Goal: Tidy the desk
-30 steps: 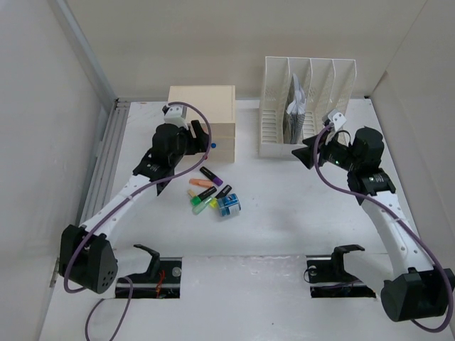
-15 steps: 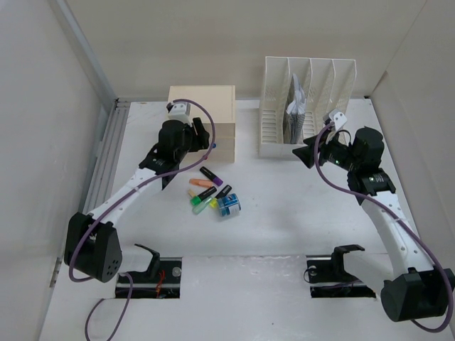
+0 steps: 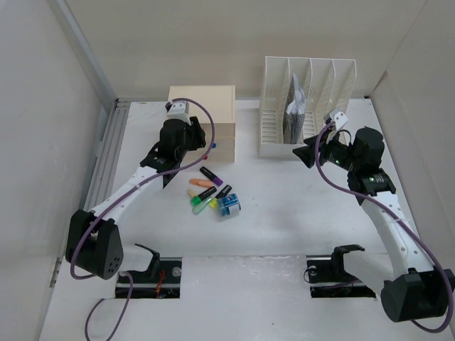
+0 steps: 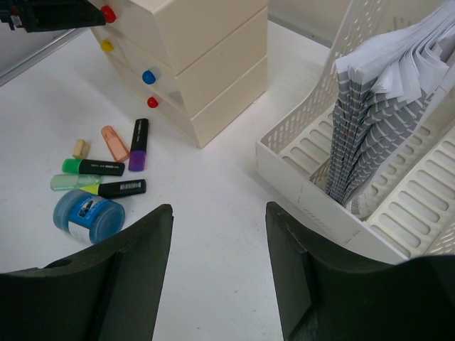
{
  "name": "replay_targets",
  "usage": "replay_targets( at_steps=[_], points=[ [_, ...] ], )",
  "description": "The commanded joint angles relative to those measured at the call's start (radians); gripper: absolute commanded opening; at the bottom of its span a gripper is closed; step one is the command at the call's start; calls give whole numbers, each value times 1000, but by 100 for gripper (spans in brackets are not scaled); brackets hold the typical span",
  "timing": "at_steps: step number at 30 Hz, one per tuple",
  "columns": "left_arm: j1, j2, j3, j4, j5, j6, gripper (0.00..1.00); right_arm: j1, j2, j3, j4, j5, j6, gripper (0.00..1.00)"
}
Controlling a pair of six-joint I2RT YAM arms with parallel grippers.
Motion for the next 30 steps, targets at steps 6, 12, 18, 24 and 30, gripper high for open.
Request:
replay_targets(
  at_steps=[6, 12, 18, 24, 30],
  points=[
    [-35, 65, 100, 9, -68, 2, 33, -5, -30, 36, 37, -5, 13, 60],
    [-81, 87, 120, -2, -131, 12, 31, -5, -30, 36, 37, -5, 22, 60],
    [-101, 96, 129, -20, -181, 12, 19, -5, -39, 36, 37, -5, 22, 60],
    [-110, 75, 120, -31, -200, 12, 9, -5, -39, 36, 37, -14, 22, 60],
    [-139, 18, 79, -71, -209, 12, 7, -5, -39, 36, 46, -14, 22, 60]
  ],
)
